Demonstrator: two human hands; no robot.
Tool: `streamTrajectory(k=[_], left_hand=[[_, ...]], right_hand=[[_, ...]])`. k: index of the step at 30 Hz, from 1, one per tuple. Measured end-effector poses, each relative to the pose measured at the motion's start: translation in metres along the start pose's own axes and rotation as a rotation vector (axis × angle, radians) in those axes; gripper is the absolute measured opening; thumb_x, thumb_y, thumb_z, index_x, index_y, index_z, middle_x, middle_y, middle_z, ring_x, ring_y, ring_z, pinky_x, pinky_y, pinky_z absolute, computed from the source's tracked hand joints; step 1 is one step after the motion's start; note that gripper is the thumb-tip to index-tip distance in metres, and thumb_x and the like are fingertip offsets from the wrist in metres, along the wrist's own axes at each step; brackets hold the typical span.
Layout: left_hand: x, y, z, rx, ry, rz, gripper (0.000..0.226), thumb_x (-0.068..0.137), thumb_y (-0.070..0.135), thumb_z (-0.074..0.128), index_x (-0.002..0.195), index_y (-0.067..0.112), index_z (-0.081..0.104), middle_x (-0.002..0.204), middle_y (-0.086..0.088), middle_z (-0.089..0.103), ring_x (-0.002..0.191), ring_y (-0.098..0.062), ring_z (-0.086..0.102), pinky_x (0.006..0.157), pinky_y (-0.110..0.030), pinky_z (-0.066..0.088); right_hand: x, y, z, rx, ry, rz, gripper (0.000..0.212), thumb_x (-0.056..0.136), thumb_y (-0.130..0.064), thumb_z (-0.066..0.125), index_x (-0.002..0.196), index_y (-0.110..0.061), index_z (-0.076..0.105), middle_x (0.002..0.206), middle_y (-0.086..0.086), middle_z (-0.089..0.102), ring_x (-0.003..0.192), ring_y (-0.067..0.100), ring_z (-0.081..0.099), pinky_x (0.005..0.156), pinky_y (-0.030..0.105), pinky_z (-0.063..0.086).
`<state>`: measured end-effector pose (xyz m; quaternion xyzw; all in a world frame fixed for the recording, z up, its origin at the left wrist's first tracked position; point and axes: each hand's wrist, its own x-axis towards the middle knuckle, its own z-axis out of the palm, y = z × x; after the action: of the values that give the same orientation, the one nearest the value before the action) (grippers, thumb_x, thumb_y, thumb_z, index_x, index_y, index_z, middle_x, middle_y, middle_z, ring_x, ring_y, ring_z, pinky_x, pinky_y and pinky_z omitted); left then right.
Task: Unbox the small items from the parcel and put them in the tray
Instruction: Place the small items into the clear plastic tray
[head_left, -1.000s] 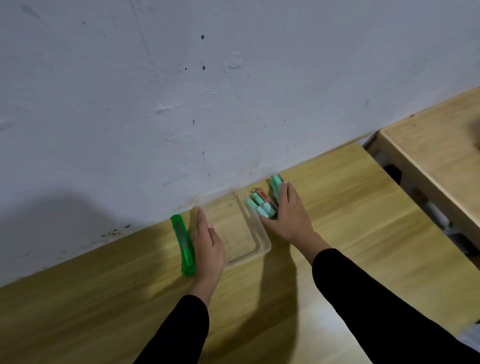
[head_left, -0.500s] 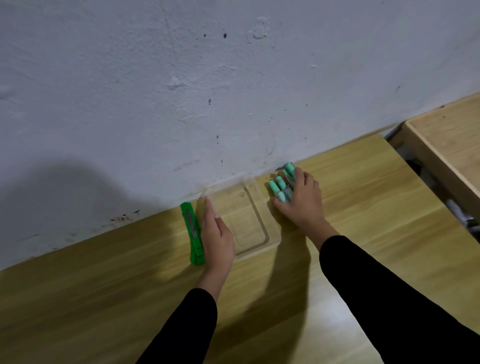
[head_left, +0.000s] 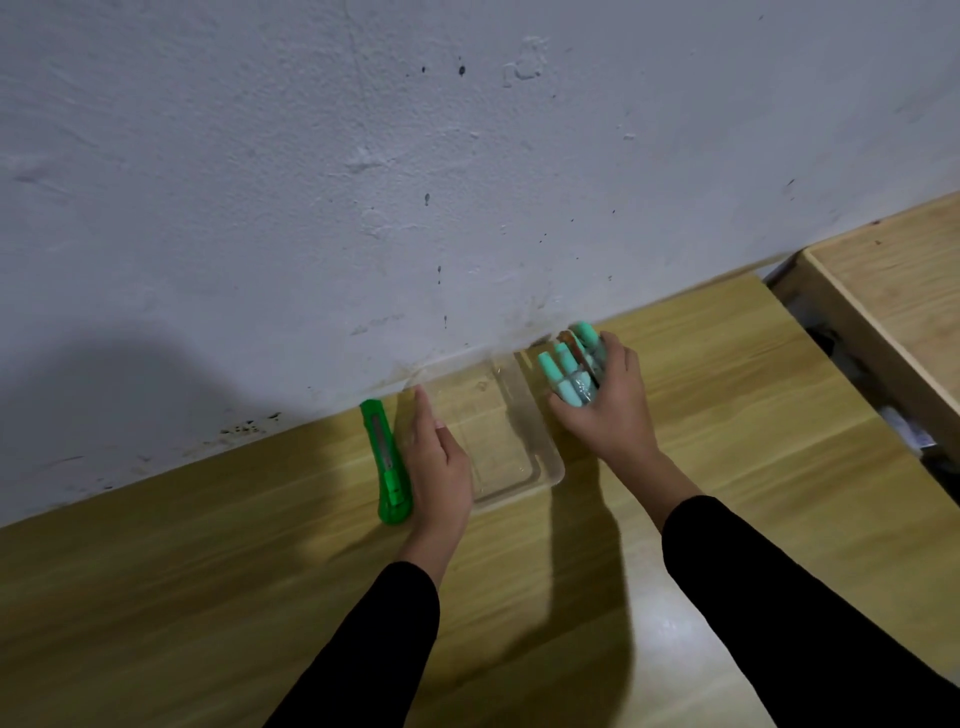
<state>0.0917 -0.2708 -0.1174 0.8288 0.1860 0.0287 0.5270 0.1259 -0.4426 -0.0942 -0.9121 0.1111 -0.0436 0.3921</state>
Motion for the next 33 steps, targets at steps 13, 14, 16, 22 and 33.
streamTrajectory(k=[13,14,16,22,33], left_hand=[[-0.003,0.003,-0.004,-0.221,-0.051,-0.036,0.052,0.099,0.003,0.031,0.147,0.016,0.020,0.121,0.020,0.031,0.080,0.041,0.034,0.067,0.008,0.033],[-0.003,0.003,-0.004,-0.238,-0.048,-0.040,0.051,0.099,0.001,0.031,0.147,0.015,0.020,0.117,0.022,0.031,0.077,0.041,0.034,0.065,0.008,0.034],[-0.003,0.004,-0.004,-0.261,-0.051,-0.047,0.051,0.098,0.000,0.032,0.146,0.013,0.022,0.119,0.020,0.031,0.080,0.042,0.034,0.066,0.009,0.033],[0.000,-0.001,-0.002,-0.394,-0.052,-0.080,0.049,0.100,0.002,0.029,0.147,0.015,0.021,0.132,0.019,0.028,0.094,0.036,0.039,0.075,0.007,0.036],[0.002,-0.005,-0.003,-0.388,-0.077,-0.034,0.050,0.100,0.004,0.030,0.148,0.016,0.021,0.139,0.018,0.018,0.129,0.005,0.017,0.088,0.012,0.021]], right_hand=[[-0.024,-0.050,0.036,-0.354,-0.240,-0.377,0.089,0.063,-0.030,0.072,0.137,-0.006,0.029,0.128,0.017,0.046,0.113,0.033,0.049,0.095,0.045,0.044],[-0.024,-0.050,0.037,-0.375,-0.245,-0.383,0.089,0.064,-0.030,0.072,0.138,-0.006,0.028,0.129,0.017,0.046,0.114,0.033,0.049,0.096,0.044,0.043],[-0.025,-0.051,0.039,-0.419,-0.254,-0.398,0.089,0.064,-0.030,0.072,0.138,-0.007,0.028,0.130,0.016,0.045,0.117,0.033,0.048,0.097,0.043,0.042],[-0.032,-0.055,0.047,-0.490,-0.274,-0.427,0.087,0.067,-0.040,0.069,0.137,-0.005,0.031,0.131,0.019,0.047,0.119,0.035,0.048,0.098,0.044,0.043],[-0.038,-0.055,0.051,-0.585,-0.443,-0.473,0.067,0.087,-0.035,0.053,0.143,-0.009,0.027,0.154,0.018,0.020,0.144,0.033,0.015,0.116,0.047,0.019]])
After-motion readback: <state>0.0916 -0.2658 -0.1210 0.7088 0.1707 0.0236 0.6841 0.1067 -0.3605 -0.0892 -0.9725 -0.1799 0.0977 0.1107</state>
